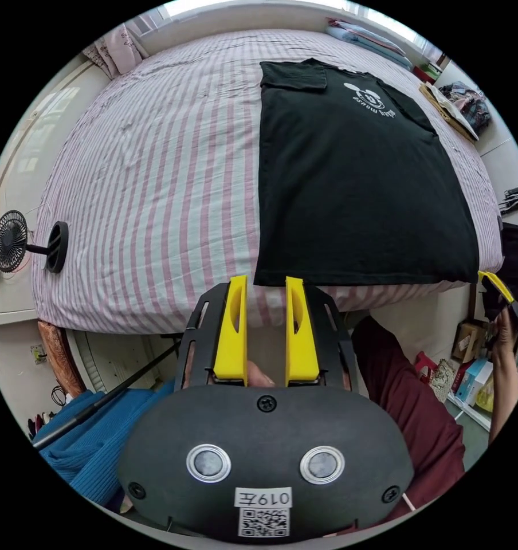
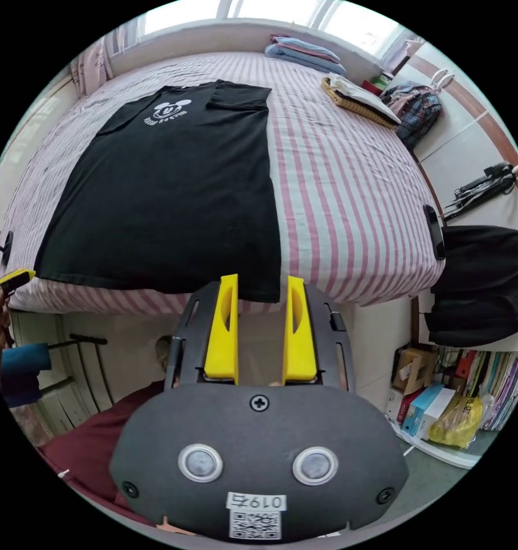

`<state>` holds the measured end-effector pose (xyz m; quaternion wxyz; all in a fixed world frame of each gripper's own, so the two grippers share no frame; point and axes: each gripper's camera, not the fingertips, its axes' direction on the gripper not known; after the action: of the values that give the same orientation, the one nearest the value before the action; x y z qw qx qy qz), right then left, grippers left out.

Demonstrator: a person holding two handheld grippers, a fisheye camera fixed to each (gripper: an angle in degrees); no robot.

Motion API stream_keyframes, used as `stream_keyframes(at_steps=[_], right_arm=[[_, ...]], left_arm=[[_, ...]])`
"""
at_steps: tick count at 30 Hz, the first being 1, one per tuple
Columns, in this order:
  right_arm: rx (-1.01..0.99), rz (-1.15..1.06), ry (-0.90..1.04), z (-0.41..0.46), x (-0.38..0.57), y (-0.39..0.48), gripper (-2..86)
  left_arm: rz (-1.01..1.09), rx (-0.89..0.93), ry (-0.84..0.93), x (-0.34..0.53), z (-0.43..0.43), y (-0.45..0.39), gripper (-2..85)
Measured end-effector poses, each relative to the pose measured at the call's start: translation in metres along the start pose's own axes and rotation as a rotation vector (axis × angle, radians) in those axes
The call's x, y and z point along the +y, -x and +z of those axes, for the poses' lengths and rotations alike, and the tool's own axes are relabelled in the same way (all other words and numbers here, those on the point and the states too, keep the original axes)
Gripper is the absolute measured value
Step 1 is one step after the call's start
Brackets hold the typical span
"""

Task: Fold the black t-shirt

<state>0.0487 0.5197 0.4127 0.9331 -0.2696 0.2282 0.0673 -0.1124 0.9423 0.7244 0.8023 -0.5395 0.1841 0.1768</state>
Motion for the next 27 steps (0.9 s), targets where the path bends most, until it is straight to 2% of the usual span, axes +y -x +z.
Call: stream_keyframes(at_steps=[6,12,20,27], right_arm=[[-0.023,-0.052,0.056,0.040,0.015,-0.002,11.1],[-0.125,-0.006,0.060,0.077,0.025,-0.012,9.7],[-0.389,-0.008,0.034,0.113,0.038,-0.046,9.2],[-0.461,-0.024,0.068,0.161,0.032,-0.057,10.7]], left_arm=[[0.050,0.020,0.013,0.007,0.018,0.007,8.9],[0.065,0.045,0.003,0.016,0.036,0.006,7.7],[0.015,0.304,-0.060,0.033,0.055,0.049,8.5],[-0.002,0.313,-0.013,0.024,0.095,0.072,9.5]])
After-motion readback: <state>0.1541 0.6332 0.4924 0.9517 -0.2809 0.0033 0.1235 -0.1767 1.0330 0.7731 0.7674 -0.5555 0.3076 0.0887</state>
